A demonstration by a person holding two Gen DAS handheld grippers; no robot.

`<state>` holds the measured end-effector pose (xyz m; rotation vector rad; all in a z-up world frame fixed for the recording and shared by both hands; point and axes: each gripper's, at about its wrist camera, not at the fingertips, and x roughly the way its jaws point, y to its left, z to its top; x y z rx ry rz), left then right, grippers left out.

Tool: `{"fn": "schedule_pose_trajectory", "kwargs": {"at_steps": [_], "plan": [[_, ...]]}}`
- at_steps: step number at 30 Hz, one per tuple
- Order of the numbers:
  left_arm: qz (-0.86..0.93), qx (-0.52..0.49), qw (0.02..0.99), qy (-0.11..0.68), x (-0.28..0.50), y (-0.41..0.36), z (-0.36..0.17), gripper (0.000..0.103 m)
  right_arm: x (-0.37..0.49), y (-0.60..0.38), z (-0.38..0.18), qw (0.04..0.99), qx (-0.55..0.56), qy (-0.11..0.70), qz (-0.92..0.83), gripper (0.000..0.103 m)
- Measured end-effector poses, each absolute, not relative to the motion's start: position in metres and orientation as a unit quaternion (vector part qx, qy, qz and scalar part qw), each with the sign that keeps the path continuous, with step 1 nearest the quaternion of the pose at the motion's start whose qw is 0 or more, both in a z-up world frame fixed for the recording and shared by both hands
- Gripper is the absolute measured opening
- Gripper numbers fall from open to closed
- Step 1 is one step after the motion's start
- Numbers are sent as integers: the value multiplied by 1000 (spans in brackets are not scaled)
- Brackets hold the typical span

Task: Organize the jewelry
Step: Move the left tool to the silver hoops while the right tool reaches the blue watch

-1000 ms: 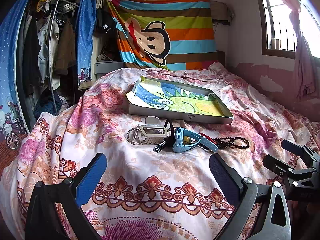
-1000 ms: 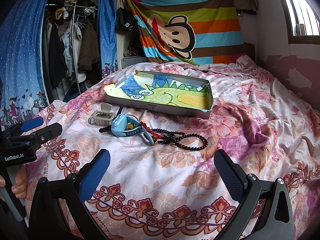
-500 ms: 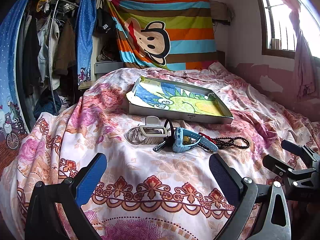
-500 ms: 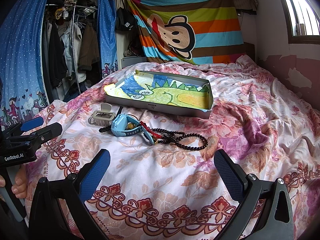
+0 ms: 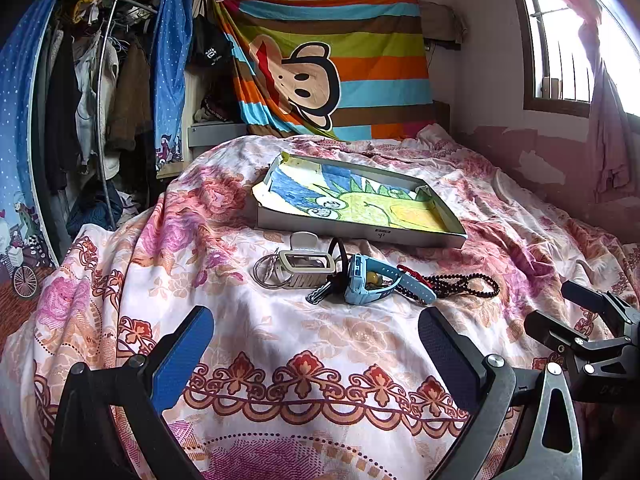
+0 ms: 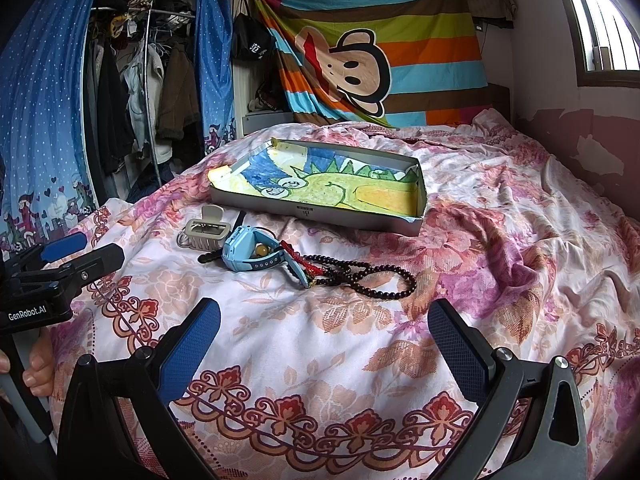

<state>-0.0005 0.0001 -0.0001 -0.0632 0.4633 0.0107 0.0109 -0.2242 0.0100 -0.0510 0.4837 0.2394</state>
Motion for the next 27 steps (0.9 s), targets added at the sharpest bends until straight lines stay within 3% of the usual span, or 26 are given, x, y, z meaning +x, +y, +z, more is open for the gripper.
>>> {"fn": "schedule_pose_trajectory", "kwargs": {"at_steps": [15, 24, 27], "plan": [[-23, -70, 970, 234, 13, 6, 16, 103, 28, -261, 36, 958, -1, 247, 144, 102], [-31, -70, 956, 283, 67, 24, 15, 103, 84, -279, 23, 929, 28, 327, 174, 102], [-33, -75, 950, 300, 88, 37, 11, 93, 93, -266, 16, 919, 21, 342, 194, 102]]}}
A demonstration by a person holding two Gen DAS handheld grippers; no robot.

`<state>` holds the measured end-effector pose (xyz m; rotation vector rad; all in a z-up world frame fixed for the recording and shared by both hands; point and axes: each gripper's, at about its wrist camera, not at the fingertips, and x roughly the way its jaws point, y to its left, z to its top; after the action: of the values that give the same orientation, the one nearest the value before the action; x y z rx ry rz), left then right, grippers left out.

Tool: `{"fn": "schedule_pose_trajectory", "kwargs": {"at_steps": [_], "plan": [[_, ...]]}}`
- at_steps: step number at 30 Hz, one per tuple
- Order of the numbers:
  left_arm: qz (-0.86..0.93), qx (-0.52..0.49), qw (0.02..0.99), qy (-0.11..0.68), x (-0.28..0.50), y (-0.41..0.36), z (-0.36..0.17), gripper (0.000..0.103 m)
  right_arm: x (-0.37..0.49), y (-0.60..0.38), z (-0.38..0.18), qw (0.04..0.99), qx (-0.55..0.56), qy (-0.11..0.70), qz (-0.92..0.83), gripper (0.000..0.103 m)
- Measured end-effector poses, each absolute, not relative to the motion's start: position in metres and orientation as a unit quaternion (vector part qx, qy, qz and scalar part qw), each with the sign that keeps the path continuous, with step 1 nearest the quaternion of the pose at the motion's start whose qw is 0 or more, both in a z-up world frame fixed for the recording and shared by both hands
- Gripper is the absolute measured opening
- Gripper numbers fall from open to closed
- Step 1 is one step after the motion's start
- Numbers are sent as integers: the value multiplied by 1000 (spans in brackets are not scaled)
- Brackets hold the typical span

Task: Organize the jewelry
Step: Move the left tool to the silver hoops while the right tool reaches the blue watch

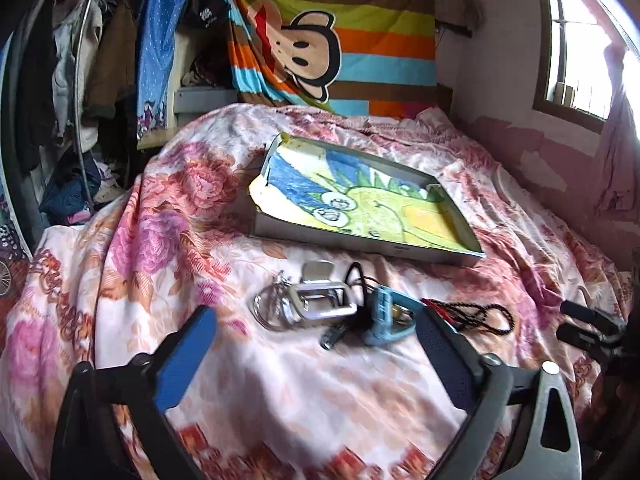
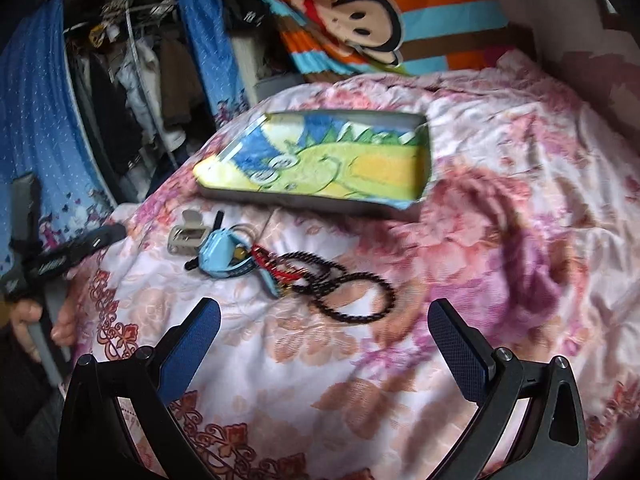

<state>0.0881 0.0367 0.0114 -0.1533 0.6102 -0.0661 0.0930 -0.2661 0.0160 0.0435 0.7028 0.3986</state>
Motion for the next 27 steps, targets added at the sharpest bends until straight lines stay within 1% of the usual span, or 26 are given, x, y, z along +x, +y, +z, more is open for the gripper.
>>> {"fn": "schedule_pose_trajectory", "kwargs": {"at_steps": [2, 4, 5, 7, 9, 10, 11, 12, 14, 16, 17, 19, 24, 26, 27], "plan": [[-38, -91, 943, 317, 101, 47, 8, 85, 95, -251, 14, 914, 7, 344, 216, 102], [-50, -113, 933, 339, 114, 57, 2, 71, 95, -239, 15, 910, -5, 343, 232, 101], [-58, -120, 928, 347, 119, 60, 0, 69, 95, -228, 14, 906, -12, 344, 246, 100], [-78, -135, 919, 362, 127, 67, -6, 59, 97, -210, 14, 899, -18, 349, 264, 94], [-86, -139, 914, 370, 130, 71, -9, 57, 100, -193, 13, 892, -24, 354, 280, 92], [-83, -136, 915, 372, 132, 73, -12, 57, 101, -186, 12, 890, -27, 355, 285, 88], [-80, -134, 914, 374, 134, 74, -13, 57, 103, -178, 12, 887, -29, 358, 291, 80], [-76, -131, 913, 379, 136, 77, -16, 56, 105, -171, 11, 883, -32, 362, 296, 77], [-74, -132, 907, 392, 145, 81, -22, 49, 107, -161, 9, 879, -33, 366, 303, 76], [-78, -135, 900, 408, 155, 85, -28, 38, 111, -147, 6, 875, -40, 371, 308, 67], [-85, -137, 895, 416, 161, 87, -32, 35, 112, -144, 4, 873, -43, 373, 310, 64], [-98, -142, 887, 427, 170, 92, -37, 29, 115, -133, 2, 869, -50, 379, 313, 62], [-105, -117, 878, 453, 186, 90, -46, 21, 125, -108, -6, 863, -69, 393, 309, 61], [-101, -113, 874, 462, 189, 90, -50, 16, 129, -99, -11, 862, -79, 397, 304, 54], [-100, -113, 872, 465, 190, 91, -52, 15, 131, -95, -13, 862, -85, 400, 298, 52]]}}
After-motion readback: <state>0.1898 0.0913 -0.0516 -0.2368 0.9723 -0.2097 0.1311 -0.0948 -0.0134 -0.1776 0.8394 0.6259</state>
